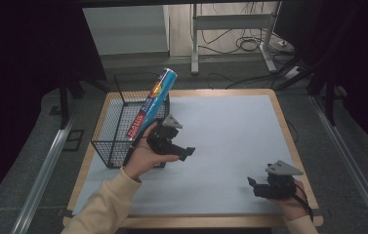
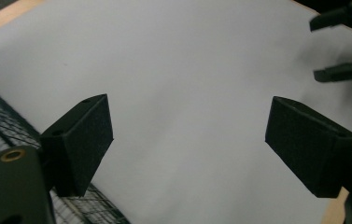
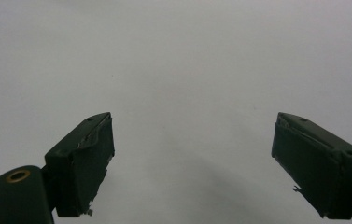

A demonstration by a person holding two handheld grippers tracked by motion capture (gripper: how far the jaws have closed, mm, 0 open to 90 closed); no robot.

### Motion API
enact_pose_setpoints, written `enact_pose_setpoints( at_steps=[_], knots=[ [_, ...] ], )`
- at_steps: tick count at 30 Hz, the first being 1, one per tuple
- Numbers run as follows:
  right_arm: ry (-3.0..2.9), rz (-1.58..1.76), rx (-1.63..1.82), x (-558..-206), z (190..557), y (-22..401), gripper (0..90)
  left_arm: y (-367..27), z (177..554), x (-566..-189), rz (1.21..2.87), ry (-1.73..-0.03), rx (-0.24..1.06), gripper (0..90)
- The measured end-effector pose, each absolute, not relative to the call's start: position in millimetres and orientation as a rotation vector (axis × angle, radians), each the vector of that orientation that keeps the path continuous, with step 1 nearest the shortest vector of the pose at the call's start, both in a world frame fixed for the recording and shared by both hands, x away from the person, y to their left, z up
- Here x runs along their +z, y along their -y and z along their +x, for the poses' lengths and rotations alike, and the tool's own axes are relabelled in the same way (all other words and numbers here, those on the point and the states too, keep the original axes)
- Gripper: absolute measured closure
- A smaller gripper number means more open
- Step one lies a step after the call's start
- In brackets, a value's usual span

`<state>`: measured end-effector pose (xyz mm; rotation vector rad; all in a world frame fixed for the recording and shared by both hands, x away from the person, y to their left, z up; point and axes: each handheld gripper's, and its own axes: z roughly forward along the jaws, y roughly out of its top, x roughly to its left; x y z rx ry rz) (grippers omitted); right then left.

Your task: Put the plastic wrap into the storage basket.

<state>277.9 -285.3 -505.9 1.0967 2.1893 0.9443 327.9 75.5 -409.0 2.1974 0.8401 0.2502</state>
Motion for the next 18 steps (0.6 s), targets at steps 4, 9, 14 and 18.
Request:
enact_pose_setpoints(
  at_steps=[4, 9, 14, 18],
  knots=[
    [-2.189, 1.095, 0.943, -506, 278, 285, 13.4, -70, 312, -427, 2.209, -0.797, 0.212, 15.1],
    [-2.188, 1.086, 0.946, -506, 277, 284, 13.5, -70, 291, -446, 2.205, -0.766, 0.185, 16.0],
    [-2.191, 1.088, 0.942, -507, 278, 285, 13.5, -75, 281, -471, 2.23, -0.78, 0.182, 16.0],
    [-2.187, 1.089, 0.946, -507, 277, 285, 13.5, -85, 274, -492, 2.248, -0.818, 0.175, 17.3]
  ],
)
